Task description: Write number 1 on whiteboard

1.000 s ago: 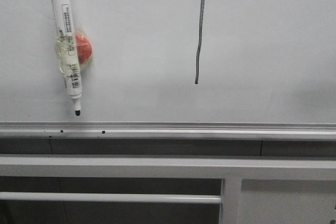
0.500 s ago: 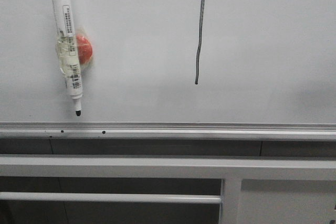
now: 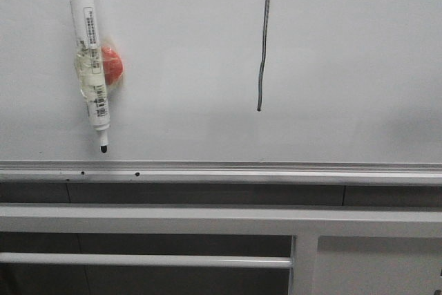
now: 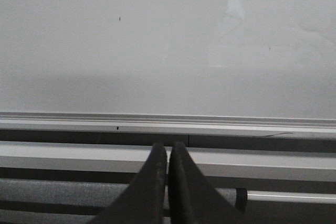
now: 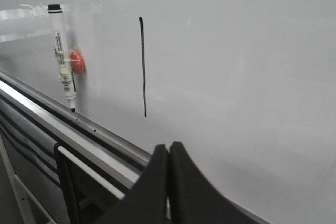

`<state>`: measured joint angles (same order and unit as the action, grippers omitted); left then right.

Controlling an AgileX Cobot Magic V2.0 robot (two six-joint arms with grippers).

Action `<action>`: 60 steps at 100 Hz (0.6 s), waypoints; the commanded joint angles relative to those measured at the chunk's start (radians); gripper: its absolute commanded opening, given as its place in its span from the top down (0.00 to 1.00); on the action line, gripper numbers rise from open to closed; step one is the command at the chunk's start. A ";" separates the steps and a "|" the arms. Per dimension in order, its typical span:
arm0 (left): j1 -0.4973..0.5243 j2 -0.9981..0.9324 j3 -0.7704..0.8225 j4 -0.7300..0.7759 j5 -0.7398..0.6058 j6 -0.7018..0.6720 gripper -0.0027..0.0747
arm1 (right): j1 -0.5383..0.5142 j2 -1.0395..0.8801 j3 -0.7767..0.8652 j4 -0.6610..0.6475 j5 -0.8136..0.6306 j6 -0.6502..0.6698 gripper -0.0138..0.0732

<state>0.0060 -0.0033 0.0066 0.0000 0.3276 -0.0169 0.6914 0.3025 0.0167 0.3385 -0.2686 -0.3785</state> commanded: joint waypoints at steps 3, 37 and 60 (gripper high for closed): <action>0.002 -0.026 0.006 0.023 -0.069 -0.056 0.99 | 0.000 0.007 0.020 -0.001 -0.070 -0.009 0.91; 0.002 -0.025 0.006 -0.005 -0.066 -0.095 0.99 | 0.000 0.007 0.020 -0.001 -0.070 -0.009 0.91; 0.002 -0.025 0.006 -0.052 -0.069 -0.095 0.99 | 0.000 0.007 0.020 -0.001 -0.070 -0.009 0.91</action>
<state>0.0062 -0.0033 0.0066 -0.0353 0.3297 -0.1025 0.6914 0.3025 0.0167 0.3385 -0.2686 -0.3785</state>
